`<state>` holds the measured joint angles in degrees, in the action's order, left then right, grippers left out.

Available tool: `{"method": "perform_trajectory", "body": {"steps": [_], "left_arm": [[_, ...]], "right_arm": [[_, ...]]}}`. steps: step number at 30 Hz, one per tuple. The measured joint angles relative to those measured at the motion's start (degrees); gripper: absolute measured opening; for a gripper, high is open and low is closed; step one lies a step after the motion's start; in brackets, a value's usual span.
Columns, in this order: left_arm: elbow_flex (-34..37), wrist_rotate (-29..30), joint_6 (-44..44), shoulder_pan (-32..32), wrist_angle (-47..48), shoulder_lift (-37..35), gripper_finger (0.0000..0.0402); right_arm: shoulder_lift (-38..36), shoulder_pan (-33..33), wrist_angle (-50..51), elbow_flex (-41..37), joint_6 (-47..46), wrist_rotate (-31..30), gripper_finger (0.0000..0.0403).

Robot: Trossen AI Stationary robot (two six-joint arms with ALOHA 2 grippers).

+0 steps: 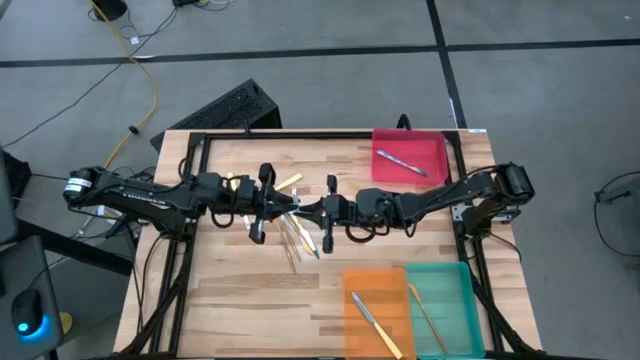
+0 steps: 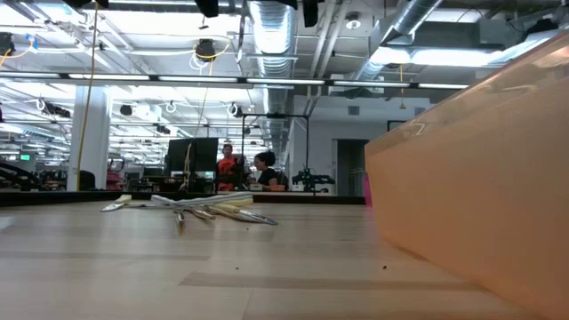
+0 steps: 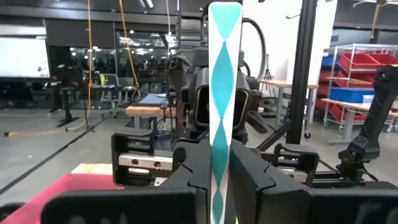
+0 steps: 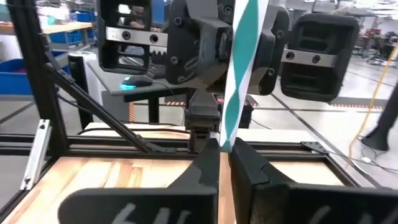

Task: Sort silverware by color (type)
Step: Put the blue patterned knife into the red bin

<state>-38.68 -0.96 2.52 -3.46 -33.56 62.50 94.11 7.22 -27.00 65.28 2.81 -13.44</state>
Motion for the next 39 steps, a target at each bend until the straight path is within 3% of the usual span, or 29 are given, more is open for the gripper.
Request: {"method": "perform_trajectory", "body": {"steps": [5, 10, 21, 28, 36, 39], "left_arm": [[0.0, 2.5, 2.7, 0.0, 0.8, 0.0, 0.0034], [0.0, 8.7, 5.6, 0.0, 1.1, 0.0, 0.0067], [0.0, 19.0, 8.3, -0.1, 7.6, 0.0, 0.0116], [0.0, 19.2, 8.5, -0.1, 12.3, 0.0, 0.0116], [0.0, 16.0, 10.8, -0.1, 17.7, 0.0, 0.0116], [0.0, 14.7, 11.4, -0.1, 19.3, 0.0, 0.0116]], "right_arm": [[0.0, 0.3, 0.2, 0.0, -0.1, -2.5, 0.002], [0.0, 0.2, 0.4, 0.0, -1.3, -6.9, 0.002], [0.0, -0.9, 8.9, 0.0, -4.5, -20.4, 0.002], [-1.5, -4.4, 21.4, -0.1, -8.9, -23.4, 0.002], [-10.0, -10.6, 38.0, 0.0, -9.2, -24.3, 0.002], [-13.5, -13.9, 45.3, 0.0, -5.3, -24.5, 0.002]]}}
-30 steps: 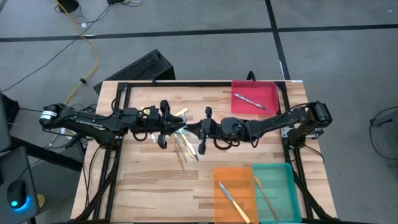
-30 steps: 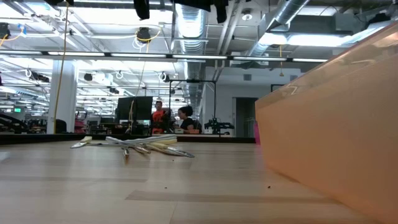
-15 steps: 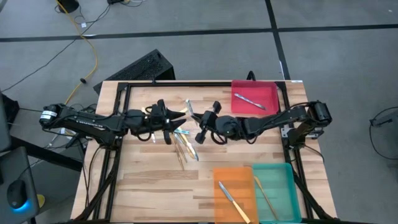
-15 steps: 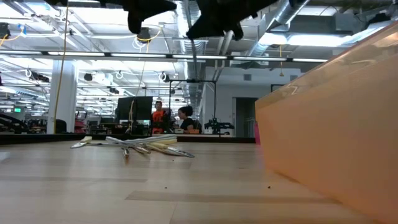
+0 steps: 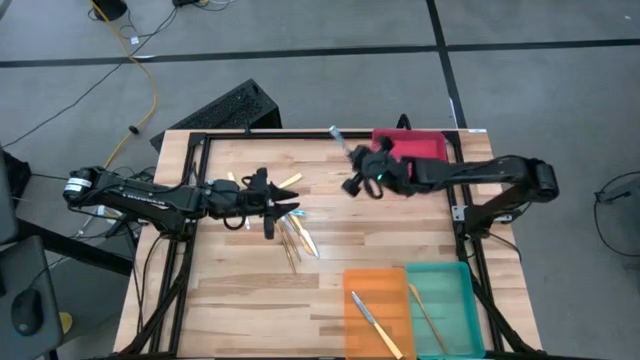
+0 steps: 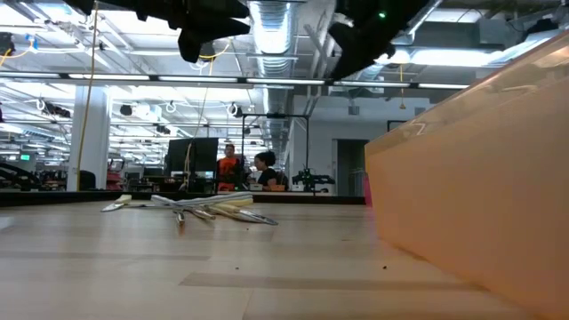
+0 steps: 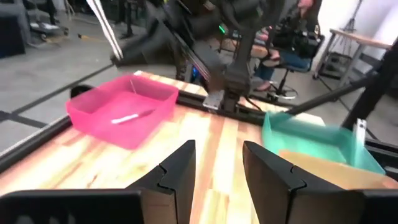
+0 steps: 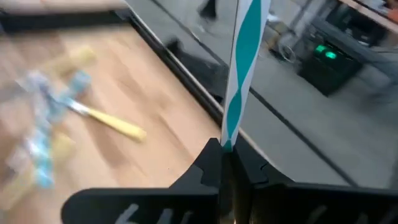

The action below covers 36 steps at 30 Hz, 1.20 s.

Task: Sort silverware by color (type)
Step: Put the blue patterned knife into the red bin

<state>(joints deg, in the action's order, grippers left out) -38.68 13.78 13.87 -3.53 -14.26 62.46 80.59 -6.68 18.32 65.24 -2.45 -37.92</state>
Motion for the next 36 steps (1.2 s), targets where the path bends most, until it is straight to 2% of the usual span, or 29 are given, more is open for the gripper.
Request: {"method": "perform_trajectory", "body": {"steps": [7, 16, 28, 36], "left_arm": [[0.0, 0.0, 0.6, 0.0, 2.1, 0.0, 0.0116], [0.0, 0.1, 1.7, 0.0, 2.9, 0.0, 0.0116], [0.0, 0.5, 1.8, 0.0, 6.2, 0.0, 0.0116], [0.0, 0.5, 1.8, 0.0, 9.4, 0.0, 0.0116]], "right_arm": [[-3.8, -10.4, 15.7, 0.0, 5.6, -1.6, 0.002], [-1.5, -21.8, 29.9, -0.1, 6.7, -1.5, 0.002], [7.9, -25.4, 34.1, 0.0, 14.1, -1.0, 0.002], [9.5, -28.5, 36.6, -2.4, 15.0, 5.2, 0.002]]}}
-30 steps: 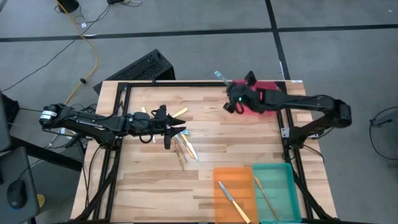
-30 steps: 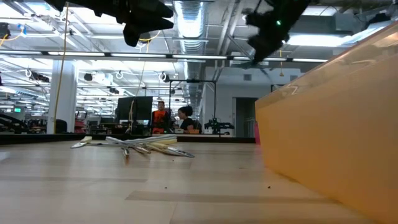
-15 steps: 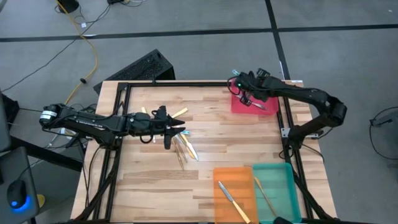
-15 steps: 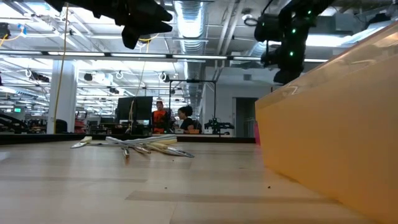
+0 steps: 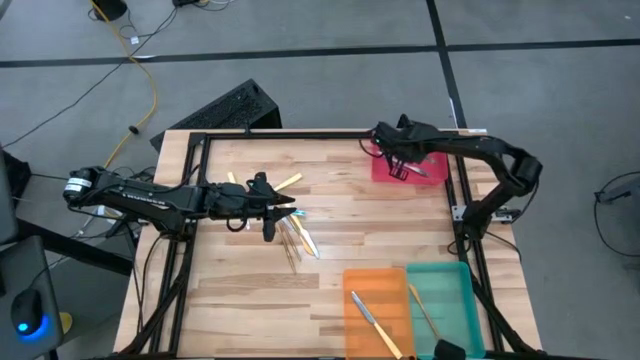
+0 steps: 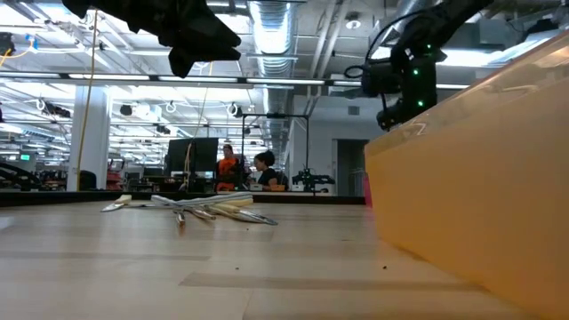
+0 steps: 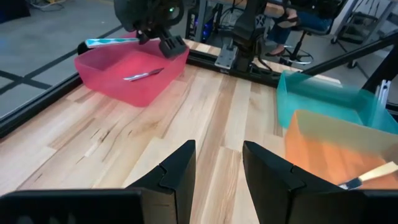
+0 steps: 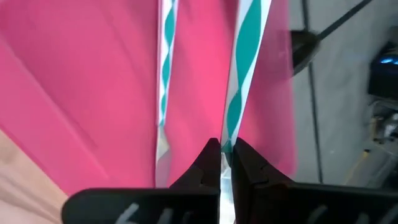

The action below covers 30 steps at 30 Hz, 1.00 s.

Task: Sort silverware by color (type)
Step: Put the blue patterned knife into the red bin

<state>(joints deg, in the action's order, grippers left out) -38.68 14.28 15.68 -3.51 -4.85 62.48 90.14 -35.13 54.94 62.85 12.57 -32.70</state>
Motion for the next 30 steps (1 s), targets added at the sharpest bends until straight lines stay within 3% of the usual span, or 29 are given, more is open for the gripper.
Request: {"method": "perform_trajectory", "body": {"steps": [12, 22, 30], "left_arm": [[0.0, 1.4, -1.0, 0.0, -0.2, 0.0, 0.0116], [0.0, 5.4, -1.0, 0.0, -0.3, 0.0, 0.0116], [0.0, 6.0, -0.1, 0.0, -0.3, 0.0, 0.0116]], "right_arm": [[-0.6, -8.3, -7.6, -8.9, 4.4, 6.6, 0.002], [-0.6, -8.9, -11.3, -9.4, 9.2, 9.7, 0.0019], [-0.6, -11.3, -14.3, -9.4, 10.0, 18.0, 0.0019]]}}
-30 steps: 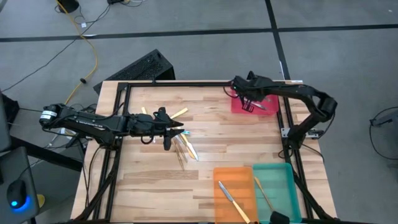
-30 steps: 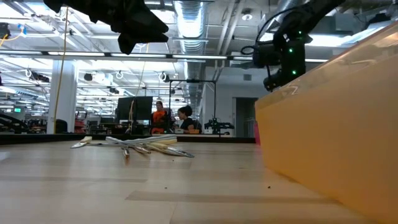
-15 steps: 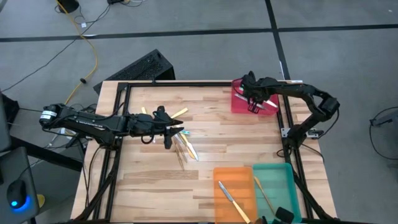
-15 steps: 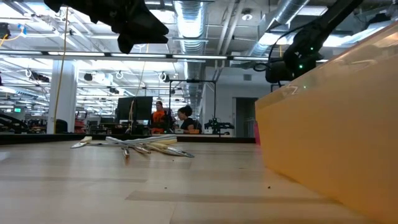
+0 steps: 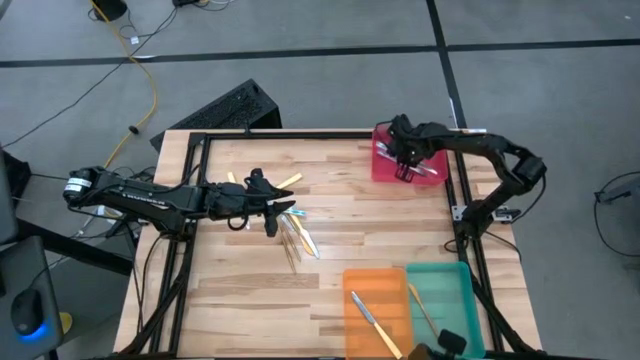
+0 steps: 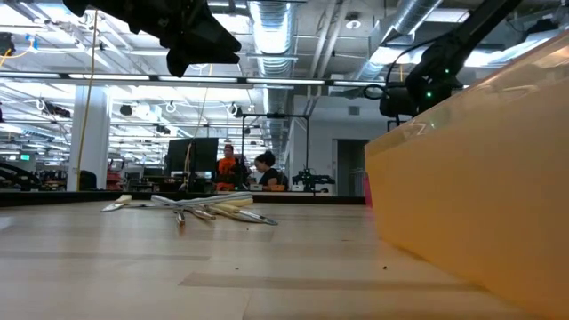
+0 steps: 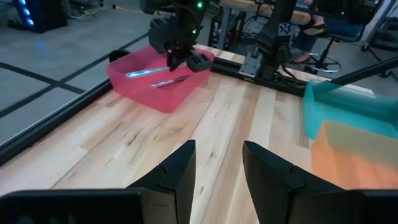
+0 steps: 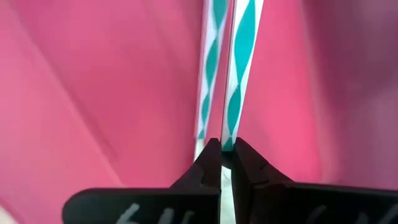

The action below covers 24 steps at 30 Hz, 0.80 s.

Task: Sort silverware by color (type)
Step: Put the blue patterned knife into the red bin

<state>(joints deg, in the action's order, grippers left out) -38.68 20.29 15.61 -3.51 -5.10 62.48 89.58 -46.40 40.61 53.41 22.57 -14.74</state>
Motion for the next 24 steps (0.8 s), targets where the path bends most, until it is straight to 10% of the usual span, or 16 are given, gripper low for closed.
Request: {"method": "perform_trajectory", "body": {"steps": [24], "left_arm": [[0.0, 0.0, 0.3, 0.0, 0.0, 0.0, 0.0116]], "right_arm": [[0.4, -3.3, -3.9, -1.4, -3.0, 3.0, 0.0045]]}}
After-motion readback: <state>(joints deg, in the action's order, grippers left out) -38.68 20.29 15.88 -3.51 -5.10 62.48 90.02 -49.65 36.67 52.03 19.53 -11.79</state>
